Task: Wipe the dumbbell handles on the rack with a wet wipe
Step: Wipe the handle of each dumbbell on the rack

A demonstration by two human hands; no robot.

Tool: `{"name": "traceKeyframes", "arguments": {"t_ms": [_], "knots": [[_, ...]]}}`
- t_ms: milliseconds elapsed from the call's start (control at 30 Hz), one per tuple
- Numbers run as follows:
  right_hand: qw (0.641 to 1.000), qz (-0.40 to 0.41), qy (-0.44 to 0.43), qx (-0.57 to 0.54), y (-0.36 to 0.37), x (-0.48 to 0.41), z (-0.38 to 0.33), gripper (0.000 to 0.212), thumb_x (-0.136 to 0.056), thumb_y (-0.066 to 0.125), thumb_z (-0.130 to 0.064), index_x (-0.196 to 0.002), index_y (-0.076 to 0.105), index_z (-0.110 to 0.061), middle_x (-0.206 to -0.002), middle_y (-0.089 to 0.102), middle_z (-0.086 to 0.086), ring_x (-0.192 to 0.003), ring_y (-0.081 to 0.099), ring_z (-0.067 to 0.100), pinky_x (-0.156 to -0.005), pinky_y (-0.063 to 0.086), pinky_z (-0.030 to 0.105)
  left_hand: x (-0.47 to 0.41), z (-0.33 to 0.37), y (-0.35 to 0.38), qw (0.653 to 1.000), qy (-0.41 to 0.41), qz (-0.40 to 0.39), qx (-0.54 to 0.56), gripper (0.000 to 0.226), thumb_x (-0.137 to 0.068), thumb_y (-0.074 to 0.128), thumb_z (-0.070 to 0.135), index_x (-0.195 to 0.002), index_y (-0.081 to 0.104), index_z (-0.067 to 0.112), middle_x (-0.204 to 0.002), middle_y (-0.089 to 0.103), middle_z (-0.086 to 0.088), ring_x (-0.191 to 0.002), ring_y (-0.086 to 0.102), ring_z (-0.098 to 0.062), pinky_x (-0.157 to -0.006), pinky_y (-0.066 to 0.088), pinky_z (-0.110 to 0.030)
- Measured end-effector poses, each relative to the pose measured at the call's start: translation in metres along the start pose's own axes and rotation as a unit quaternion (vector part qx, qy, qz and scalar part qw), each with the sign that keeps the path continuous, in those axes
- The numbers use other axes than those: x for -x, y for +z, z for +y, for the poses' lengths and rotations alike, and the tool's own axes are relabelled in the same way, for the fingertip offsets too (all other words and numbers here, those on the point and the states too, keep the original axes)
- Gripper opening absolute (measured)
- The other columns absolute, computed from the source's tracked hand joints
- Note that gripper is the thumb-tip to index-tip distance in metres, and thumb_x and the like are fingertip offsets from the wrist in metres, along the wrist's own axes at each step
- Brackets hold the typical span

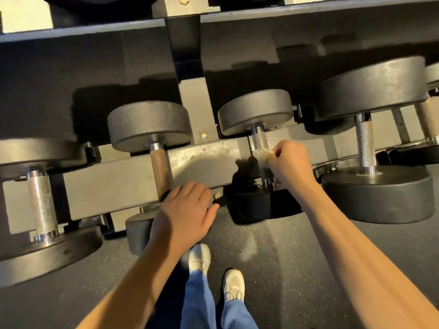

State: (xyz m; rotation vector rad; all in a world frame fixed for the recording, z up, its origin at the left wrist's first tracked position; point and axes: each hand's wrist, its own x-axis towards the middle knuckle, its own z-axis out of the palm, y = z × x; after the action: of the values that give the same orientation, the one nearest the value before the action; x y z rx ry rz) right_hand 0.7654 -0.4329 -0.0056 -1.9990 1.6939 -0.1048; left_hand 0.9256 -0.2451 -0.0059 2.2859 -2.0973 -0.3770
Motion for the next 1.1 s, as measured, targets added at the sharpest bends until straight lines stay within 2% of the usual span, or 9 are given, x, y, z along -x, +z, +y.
{"name": "traceKeyframes", "arguments": {"t_ms": [133,200,300,400,500,733,933,1033,1100], "knots": [[0.996,0.018,0.054,-0.072,0.003,-0.018,-0.009,0.005,-0.092,0.052,-0.012,-0.088,0.055,-0.013,-0.089,0.059,0.006,-0.071,0.049,0.01,-0.055,0.036,0.021,-0.002,0.001,-0.001,1.0,0.006,-0.014,0.005,0.044,-0.094,0.033,0.039,-0.104,0.066,0.012,-0.098,0.064,-0.002,-0.092,0.061,-0.021,-0.078,0.053,-0.036],[0.996,-0.04,0.07,-0.045,-0.002,-0.017,-0.008,0.004,-0.092,0.054,-0.013,-0.089,0.056,-0.013,-0.091,0.059,0.006,-0.079,0.053,0.016,-0.065,0.043,0.025,-0.003,0.001,-0.004,1.0,0.011,-0.026,0.005,0.046,-0.091,0.034,0.038,-0.107,0.067,0.011,-0.103,0.067,-0.004,-0.095,0.064,-0.022,-0.081,0.053,-0.035],[0.993,-0.113,0.002,0.047,-0.011,-0.004,0.004,0.007,-0.089,0.057,-0.013,-0.091,0.061,-0.008,-0.085,0.056,0.006,-0.081,0.054,0.02,-0.072,0.043,0.027,-0.008,0.003,-0.007,0.999,0.013,-0.03,-0.011,0.051,-0.09,0.032,0.038,-0.112,0.067,0.008,-0.109,0.068,-0.007,-0.098,0.066,-0.024,-0.083,0.054,-0.036],[0.998,-0.044,-0.053,0.008,-0.016,0.006,0.025,0.006,-0.084,0.058,-0.008,-0.082,0.063,-0.006,-0.081,0.06,0.008,-0.081,0.057,0.024,-0.067,0.038,0.024,-0.024,0.022,-0.008,0.996,-0.02,-0.007,0.086,0.049,-0.095,0.034,0.035,-0.125,0.06,0.006,-0.125,0.062,-0.008,-0.114,0.059,-0.025,-0.098,0.044,-0.036],[0.994,0.04,-0.04,-0.097,-0.036,0.018,0.043,0.007,-0.087,0.059,-0.01,-0.08,0.058,-0.012,-0.078,0.057,0.001,-0.071,0.052,0.011,-0.059,0.034,0.009,-0.054,0.057,-0.009,0.983,-0.019,0.023,0.18,0.047,-0.099,0.033,0.035,-0.141,0.043,0.014,-0.142,0.044,-0.001,-0.131,0.038,-0.018,-0.11,0.025,-0.029],[0.968,0.204,0.02,-0.145,-0.078,0.037,0.105,0.009,-0.088,0.062,-0.024,-0.084,0.062,-0.016,-0.089,0.058,-0.001,-0.074,0.049,0.003,-0.062,0.034,0.003,-0.126,0.152,-0.002,0.984,0.077,0.047,0.156,0.049,-0.096,0.035,0.038,-0.135,0.047,0.012,-0.138,0.046,-0.004,-0.128,0.041,-0.022,-0.108,0.03,-0.037],[0.977,0.198,0.029,-0.073,-0.088,0.027,0.133,0.008,-0.087,0.062,-0.02,-0.079,0.058,-0.018,-0.083,0.053,-0.002,-0.071,0.045,0.006,-0.058,0.031,0.008,-0.132,0.158,0.008,0.99,0.092,0.052,0.092,0.05,-0.091,0.031,0.044,-0.117,0.059,0.013,-0.115,0.057,-0.002,-0.109,0.051,-0.022,-0.095,0.041,-0.038],[0.973,0.227,0.027,-0.016,-0.104,0.013,0.139,0.008,-0.087,0.059,-0.016,-0.082,0.058,-0.01,-0.087,0.051,0.003,-0.073,0.043,0.012,-0.059,0.027,0.019,-0.132,0.159,0.007,0.989,0.104,0.048,0.092,0.049,-0.091,0.033,0.043,-0.117,0.06,0.012,-0.115,0.058,-0.002,-0.109,0.052,-0.022,-0.096,0.042,-0.038],[0.979,0.191,0.065,0.039,-0.114,-0.008,0.15,0.01,-0.086,0.057,-0.011,-0.087,0.06,-0.002,-0.092,0.054,0.012,-0.076,0.046,0.021,-0.066,0.03,0.026,-0.132,0.159,0.009,0.989,0.1,0.061,0.094,0.05,-0.091,0.033,0.043,-0.12,0.06,0.011,-0.117,0.06,-0.003,-0.111,0.053,-0.022,-0.098,0.041,-0.038]]}}
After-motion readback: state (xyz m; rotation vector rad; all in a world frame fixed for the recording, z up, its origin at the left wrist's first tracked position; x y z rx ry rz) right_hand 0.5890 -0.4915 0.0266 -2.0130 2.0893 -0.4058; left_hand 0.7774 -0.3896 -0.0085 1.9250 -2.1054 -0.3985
